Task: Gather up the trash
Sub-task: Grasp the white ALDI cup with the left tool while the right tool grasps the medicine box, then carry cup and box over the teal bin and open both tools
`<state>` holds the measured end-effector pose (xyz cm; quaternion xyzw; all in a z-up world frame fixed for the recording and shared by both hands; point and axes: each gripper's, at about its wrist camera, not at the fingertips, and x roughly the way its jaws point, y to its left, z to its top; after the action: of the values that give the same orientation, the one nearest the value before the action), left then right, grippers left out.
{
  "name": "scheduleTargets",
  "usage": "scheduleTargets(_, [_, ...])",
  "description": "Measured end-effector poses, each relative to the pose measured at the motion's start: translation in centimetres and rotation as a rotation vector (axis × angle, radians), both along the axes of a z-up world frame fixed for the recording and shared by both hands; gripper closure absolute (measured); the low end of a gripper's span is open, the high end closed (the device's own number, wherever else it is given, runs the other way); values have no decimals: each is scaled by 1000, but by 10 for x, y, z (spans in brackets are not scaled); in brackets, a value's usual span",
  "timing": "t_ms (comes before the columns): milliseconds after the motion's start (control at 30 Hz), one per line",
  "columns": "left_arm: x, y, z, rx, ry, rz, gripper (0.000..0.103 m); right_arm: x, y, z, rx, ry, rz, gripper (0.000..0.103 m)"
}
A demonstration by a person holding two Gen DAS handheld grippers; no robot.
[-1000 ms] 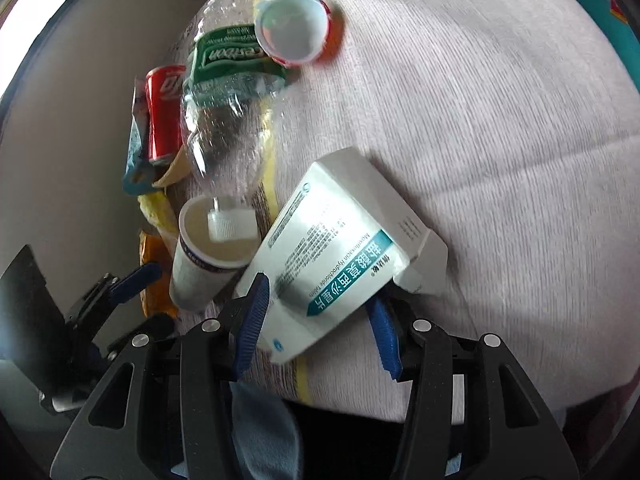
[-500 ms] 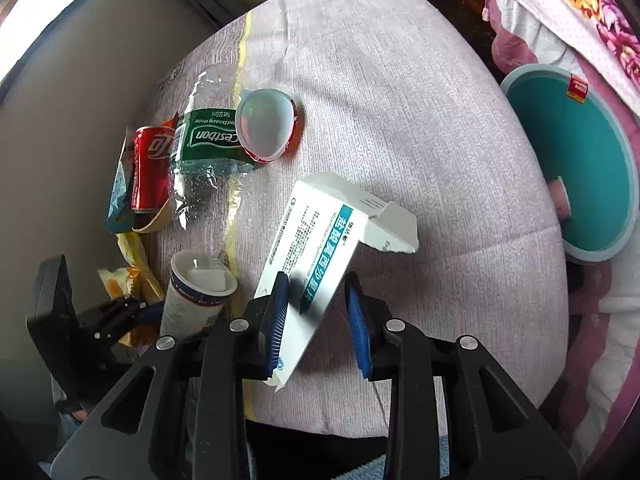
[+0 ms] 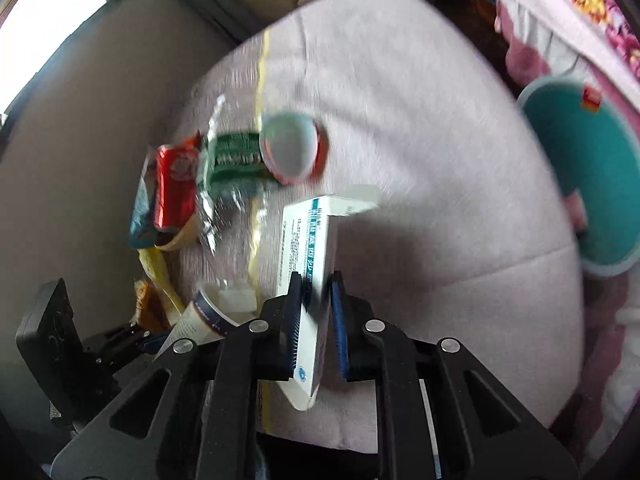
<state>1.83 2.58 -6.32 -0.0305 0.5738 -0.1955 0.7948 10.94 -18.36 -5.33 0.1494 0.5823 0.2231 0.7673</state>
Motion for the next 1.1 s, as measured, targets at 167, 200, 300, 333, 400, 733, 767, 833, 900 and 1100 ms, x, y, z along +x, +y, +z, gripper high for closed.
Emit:
scheduleTargets(167, [-2, -12, 5, 44, -25, -26, 54, -3, -22, 12, -30, -46, -38, 89])
scheduleTargets(200, [-1, -13, 1, 55, -9, -34, 54, -4, -22, 11, -37, -47, -39, 89])
scheduleTargets(300, [4, -18, -15, 81, 33, -52, 54, -4, -25, 9, -32, -45, -40, 89])
scheduleTargets(333, [6, -21, -21, 91, 48, -52, 54, -4, -27, 10, -30, -47, -41, 89])
scheduleTargets(400, [11, -24, -32, 101, 70, -48, 54, -5, -32, 9, -27, -45, -44, 89])
scheduleTargets(733, [-12, -14, -16, 87, 59, -34, 55, -11, -50, 19, -6, -78, -67, 89])
scheduleTargets(767, [-17, -11, -12, 88, 54, -33, 55, -11, -53, 20, -1, -82, -72, 89])
scheduleTargets(833, [-26, -7, -6, 92, 45, -27, 55, -13, -55, 21, 5, -87, -74, 89])
scheduleTargets(900, [-33, -2, 5, 94, 31, -7, 55, -14, -59, 23, 13, -91, -78, 89])
scheduleTargets(1100, [-6, -22, 48, 54, -78, 26, 55, -12, -86, 43, 21, -150, -139, 89])
